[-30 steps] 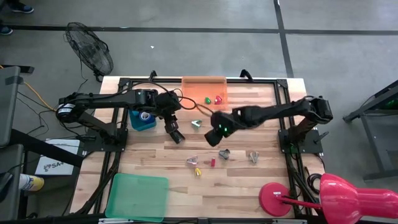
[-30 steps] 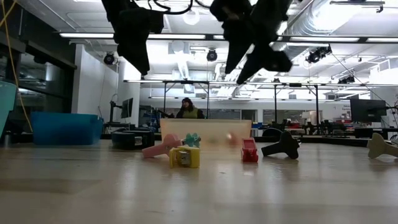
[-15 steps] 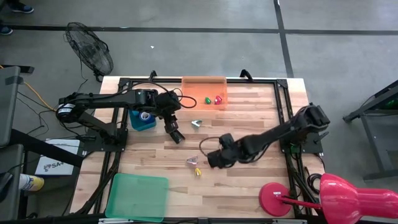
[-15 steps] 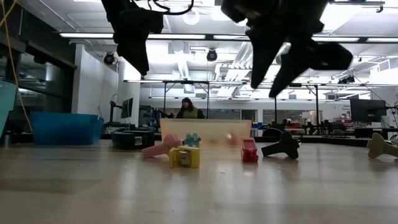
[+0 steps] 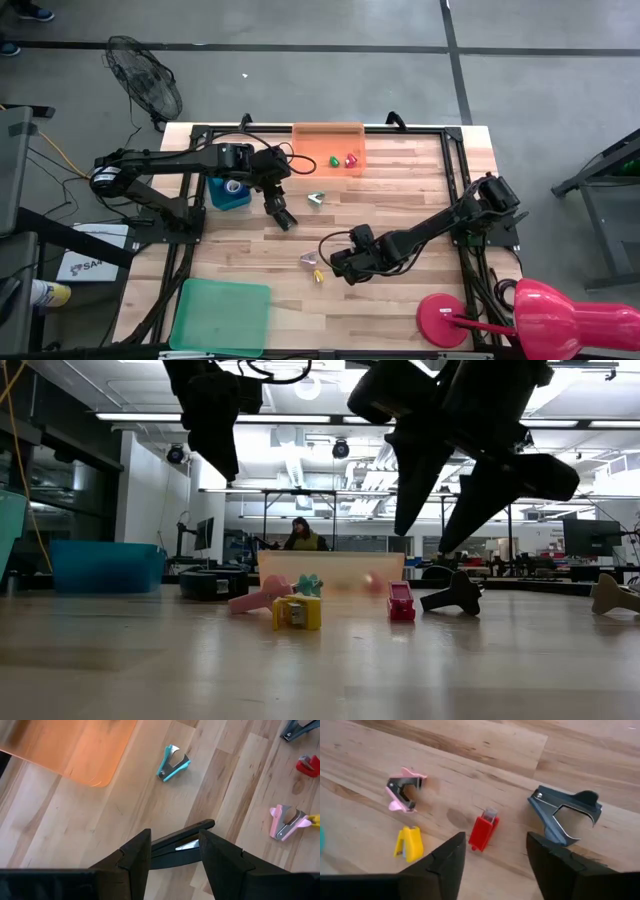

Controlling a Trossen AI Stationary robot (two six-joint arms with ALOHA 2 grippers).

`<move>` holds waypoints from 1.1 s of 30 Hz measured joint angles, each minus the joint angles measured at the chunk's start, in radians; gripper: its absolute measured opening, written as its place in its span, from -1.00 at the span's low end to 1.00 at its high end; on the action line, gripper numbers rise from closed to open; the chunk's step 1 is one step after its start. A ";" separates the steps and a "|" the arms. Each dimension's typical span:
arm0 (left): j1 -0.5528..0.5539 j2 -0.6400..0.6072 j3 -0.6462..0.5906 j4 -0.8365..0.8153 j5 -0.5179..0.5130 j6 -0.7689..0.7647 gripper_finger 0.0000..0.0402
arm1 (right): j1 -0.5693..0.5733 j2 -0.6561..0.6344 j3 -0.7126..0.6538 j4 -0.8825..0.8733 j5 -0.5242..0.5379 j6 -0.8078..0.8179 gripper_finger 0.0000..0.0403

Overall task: Pick and place Stapler, Stapler remover, tape
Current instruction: Put the red stapler into the orange bin

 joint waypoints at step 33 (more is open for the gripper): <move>0.000 0.000 0.000 -0.029 0.001 0.000 -0.19 | -0.026 0.155 0.002 0.107 -0.124 0.052 -0.14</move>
